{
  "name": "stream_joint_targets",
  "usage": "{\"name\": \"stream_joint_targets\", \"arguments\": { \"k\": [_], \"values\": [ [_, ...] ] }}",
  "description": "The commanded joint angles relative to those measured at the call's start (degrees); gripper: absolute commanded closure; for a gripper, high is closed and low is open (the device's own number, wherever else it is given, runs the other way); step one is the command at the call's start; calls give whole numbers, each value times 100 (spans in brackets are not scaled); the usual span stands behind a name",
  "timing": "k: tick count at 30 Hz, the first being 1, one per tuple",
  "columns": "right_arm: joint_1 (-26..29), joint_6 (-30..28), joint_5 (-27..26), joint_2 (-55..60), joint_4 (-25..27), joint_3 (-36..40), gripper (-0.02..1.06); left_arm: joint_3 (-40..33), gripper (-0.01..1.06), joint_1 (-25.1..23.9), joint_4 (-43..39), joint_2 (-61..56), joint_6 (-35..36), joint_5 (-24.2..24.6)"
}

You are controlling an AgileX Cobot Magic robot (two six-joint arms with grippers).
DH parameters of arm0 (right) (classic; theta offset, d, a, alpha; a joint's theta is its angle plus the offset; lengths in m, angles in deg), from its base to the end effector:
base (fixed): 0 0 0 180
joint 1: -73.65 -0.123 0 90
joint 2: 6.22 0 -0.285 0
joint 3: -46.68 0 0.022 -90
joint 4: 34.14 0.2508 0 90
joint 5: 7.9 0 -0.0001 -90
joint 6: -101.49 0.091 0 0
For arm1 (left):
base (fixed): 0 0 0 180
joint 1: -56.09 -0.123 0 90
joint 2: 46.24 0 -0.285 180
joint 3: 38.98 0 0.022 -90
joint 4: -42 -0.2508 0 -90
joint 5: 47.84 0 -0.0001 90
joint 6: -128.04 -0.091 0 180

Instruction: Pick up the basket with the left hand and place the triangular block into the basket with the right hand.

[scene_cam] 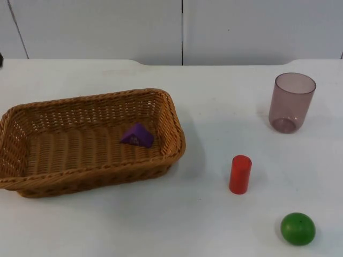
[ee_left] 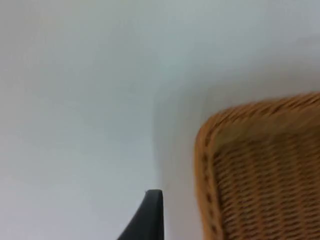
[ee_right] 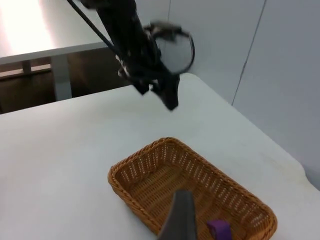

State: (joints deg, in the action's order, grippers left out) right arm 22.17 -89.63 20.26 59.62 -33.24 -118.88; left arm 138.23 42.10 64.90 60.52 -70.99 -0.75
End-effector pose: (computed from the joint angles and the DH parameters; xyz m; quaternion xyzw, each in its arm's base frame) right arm 0.1322 0.1672 0.4182 -0.4185 0.6950 0.2083 0.5463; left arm 0.3591 0.0627 0.2541 -0.0606 0.9634 -0.1064 0.2385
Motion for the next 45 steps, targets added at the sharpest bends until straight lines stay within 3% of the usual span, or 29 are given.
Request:
{"name": "stream_joint_targets", "arguments": {
  "k": [1, 5, 11, 14, 22, 28, 34, 38, 40, 45],
  "values": [
    [-24, 13, -122, -35, -90, 7, 38, -136, 13, 25, -6, -956, 47, 1],
    [-24, 13, -128, -39, -90, 7, 38, -503, 13, 237, 169, -1911, 47, -295],
    [-24, 13, 174, -216, -90, 60, 38, -1427, 13, 1106, 179, -3447, -18, -896],
    [-24, 13, 155, -577, -90, 374, 38, -1851, 13, 1598, 86, -4281, -18, -845],
    [-24, 23, -214, -1569, -51, 1535, 38, -2933, 13, 1811, 115, -5854, -18, -790],
    [-24, 468, -222, -2384, -90, 2394, 38, -3862, 13, 1811, 115, -7210, -6, -684],
    [-24, 559, 91, -3207, -90, 2871, 38, -4217, 13, 1797, -220, -8613, 249, -190],
    [-24, 573, 467, -3678, -90, 2970, 38, -4217, 13, 1797, -749, -9349, 711, 113],
    [-24, 584, 902, -4078, -90, 2986, 38, -4217, 13, 1797, -1166, -9892, 1135, 493],
    [-24, 629, 1418, -4607, -90, 2986, 38, -4230, 13, 1797, -1708, -9897, 1546, 1112]
  ]
}}
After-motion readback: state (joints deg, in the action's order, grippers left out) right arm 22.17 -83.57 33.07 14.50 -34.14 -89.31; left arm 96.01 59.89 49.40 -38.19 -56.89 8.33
